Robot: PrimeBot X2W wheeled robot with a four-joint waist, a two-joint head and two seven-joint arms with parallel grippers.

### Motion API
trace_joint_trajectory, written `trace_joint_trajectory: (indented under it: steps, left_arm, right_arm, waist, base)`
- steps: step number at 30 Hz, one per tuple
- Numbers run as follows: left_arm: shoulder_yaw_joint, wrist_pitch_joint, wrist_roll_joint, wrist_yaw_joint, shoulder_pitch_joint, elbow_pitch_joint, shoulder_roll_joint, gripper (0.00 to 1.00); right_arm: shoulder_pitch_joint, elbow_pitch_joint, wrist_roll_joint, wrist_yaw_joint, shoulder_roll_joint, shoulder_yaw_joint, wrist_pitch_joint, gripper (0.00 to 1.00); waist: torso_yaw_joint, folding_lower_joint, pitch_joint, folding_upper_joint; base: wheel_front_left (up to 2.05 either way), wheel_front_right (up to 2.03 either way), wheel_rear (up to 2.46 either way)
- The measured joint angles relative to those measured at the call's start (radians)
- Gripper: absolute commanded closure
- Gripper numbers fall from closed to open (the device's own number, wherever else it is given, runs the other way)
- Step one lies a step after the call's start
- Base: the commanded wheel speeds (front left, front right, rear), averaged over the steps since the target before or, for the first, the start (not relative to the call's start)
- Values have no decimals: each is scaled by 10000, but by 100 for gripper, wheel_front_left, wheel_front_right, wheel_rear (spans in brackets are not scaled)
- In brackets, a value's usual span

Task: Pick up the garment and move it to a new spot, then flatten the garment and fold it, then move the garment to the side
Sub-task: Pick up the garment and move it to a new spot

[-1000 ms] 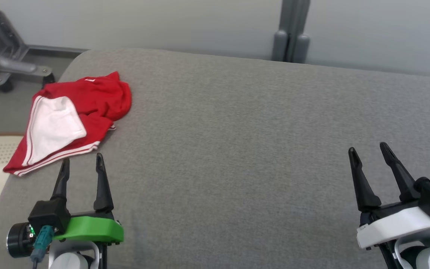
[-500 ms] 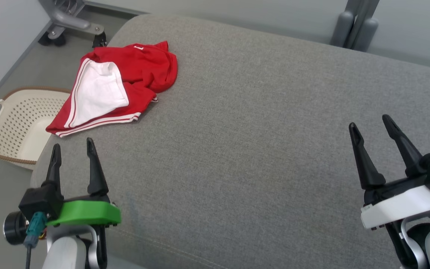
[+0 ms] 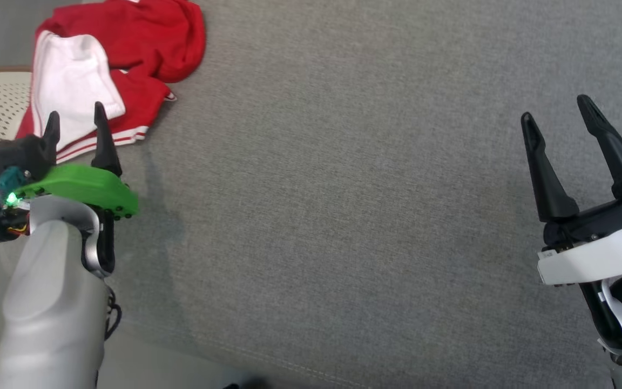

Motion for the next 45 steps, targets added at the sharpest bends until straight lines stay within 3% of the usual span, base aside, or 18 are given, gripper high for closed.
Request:
trace_joint_trajectory:
  steps: [4, 11, 12, 13, 18, 22, 27, 34, 42, 45]
  left_arm:
    - [17, 397, -111, -437, -1121, 2017, 359, 0]
    - [428, 773, -593, -472, -2302, 4284, 963, 0]
    - [445, 740, -604, -516, -2396, 4439, 1049, 55]
    - [499, 600, -662, -548, -2459, 4558, 1135, 100]
    - [777, -219, -825, -476, -2528, 4953, 1394, 100]
    - [936, -359, -800, -328, -2074, 4498, 1534, 100]
    - [1628, -385, -552, 167, -795, 2132, 1695, 100]
    - [2038, -385, 90, 579, 1808, -903, 1237, 100]
    - [1049, 96, 602, 754, 4069, -3875, 244, 100]
    - [280, 585, 828, 451, 4222, -4527, 84, 100]
  right_arm:
    - [-158, -71, -23, 0, 0, -128, -65, 0]
    - [-338, -25, -23, 0, -27, -217, -261, 0]
    - [-339, -2, -21, 0, -23, -226, -320, 0]
    - [-349, 31, -23, 0, -21, -236, -349, 0]
    - [-411, 299, -58, 0, 98, -75, -683, 0]
    - [-380, 581, -59, 0, 192, 61, -926, 0]
    - [-98, 901, -19, 0, 405, 127, -1162, 0]
    - [456, 1294, 109, 0, 616, 318, -1354, 0]
    - [1079, 1555, 293, 0, 920, 472, -1415, 0]
    - [1230, 1570, 322, 0, 1018, 489, -1404, 0]
  waist:
    - [-436, 0, 692, 0]
    - [-1300, 1, 1433, 0]
    - [-1390, 0, 1492, 0]
    - [-1495, 0, 1555, 0]
    - [-1862, 0, 1530, 0]
    - [-1942, 0, 1156, 0]
    - [-1969, 0, 411, 0]
    - [-2115, 0, -837, 0]
    - [-2596, 0, -2066, 0]
    - [-2949, 0, -2307, 0]
  base:
    - [0, 0, 0]
    - [0, 0, 0]
    - [0, 0, 0]
    - [0, 0, 0]
    - [0, 0, 0]
    - [0, 0, 0]
    - [0, 0, 0]
    - [0, 0, 0]
    - [0, 0, 0]
    - [0, 0, 0]
